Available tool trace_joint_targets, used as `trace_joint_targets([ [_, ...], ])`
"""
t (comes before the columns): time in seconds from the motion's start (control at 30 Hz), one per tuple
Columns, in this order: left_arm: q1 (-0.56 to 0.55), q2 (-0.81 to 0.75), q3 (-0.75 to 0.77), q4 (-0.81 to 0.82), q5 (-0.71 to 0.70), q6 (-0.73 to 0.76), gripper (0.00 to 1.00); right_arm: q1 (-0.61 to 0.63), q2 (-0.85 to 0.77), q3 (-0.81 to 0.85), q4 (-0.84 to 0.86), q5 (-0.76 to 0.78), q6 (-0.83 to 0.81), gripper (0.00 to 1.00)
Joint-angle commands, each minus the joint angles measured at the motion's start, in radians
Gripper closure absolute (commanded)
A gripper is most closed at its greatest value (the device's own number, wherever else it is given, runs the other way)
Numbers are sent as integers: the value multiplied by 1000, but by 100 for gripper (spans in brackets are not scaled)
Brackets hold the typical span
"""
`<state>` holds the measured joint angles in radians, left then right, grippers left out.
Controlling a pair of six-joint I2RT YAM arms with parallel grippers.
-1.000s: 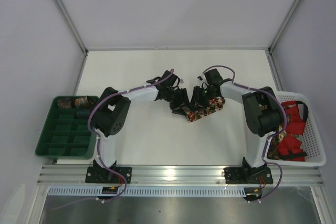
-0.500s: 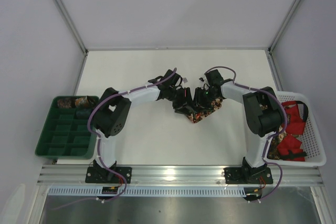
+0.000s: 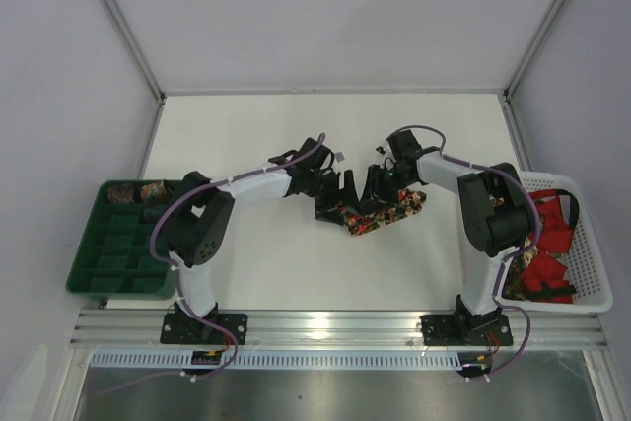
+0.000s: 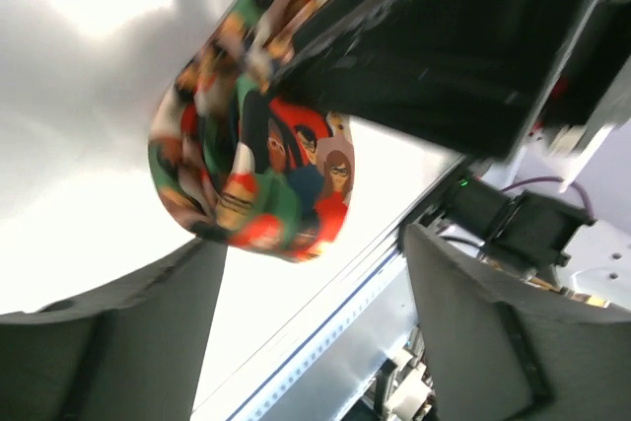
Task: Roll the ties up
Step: Roll the tie
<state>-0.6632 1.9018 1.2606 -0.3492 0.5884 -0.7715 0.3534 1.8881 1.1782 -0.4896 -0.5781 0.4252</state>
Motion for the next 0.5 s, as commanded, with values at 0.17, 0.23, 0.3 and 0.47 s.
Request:
trace_joint_targets([
  [0.17,14,-213,-90,-135,-108,181,15,13,-66,41,-3,-45,23,62],
  [0.23,17,-253,-108,-149,-130,201,15,13,-84,55,-20,-40,26,62],
  [0.3,22,-309,-136,-151,-163,213,18,12,-98,77,-35,-17,35,60],
  [0.47,86,-301,-104,-155,-161,209,28,10,-168,97,-136,150,66,54],
])
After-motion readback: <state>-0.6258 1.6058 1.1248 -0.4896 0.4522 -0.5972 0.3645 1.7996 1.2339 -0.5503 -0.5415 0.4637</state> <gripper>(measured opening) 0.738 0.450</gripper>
